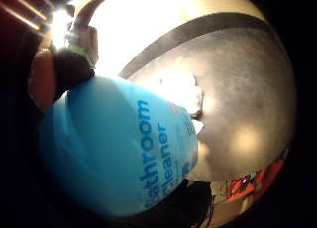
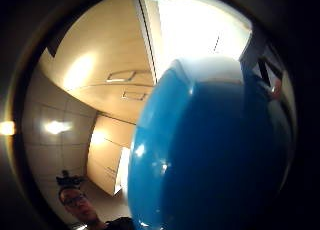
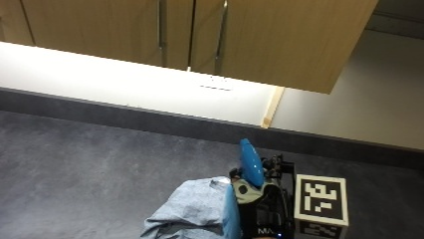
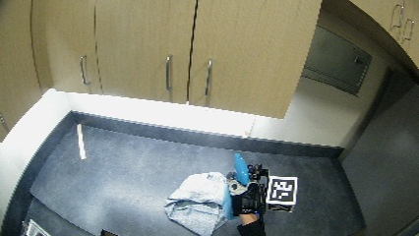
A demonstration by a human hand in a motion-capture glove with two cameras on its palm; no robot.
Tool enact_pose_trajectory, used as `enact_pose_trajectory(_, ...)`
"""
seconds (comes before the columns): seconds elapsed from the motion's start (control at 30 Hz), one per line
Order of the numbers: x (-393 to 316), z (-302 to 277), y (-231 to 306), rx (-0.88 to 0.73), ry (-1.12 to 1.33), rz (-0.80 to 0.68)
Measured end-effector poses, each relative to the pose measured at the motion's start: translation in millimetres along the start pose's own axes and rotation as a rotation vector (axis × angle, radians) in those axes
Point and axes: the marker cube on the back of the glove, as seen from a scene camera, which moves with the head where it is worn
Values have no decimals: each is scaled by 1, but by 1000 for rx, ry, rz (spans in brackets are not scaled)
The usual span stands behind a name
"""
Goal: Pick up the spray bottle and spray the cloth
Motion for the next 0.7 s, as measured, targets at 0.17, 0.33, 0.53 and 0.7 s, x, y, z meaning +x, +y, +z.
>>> enact_pose_trajectory(0.17,-7,36,8,-49,5,-3)
enact_pose_trajectory(0.33,-40,98,25,-137,-110,-11)
enact_pose_trajectory(0.53,-60,145,28,-195,-176,-87)
enact_pose_trajectory(0.7,-51,157,29,-207,-164,-112)
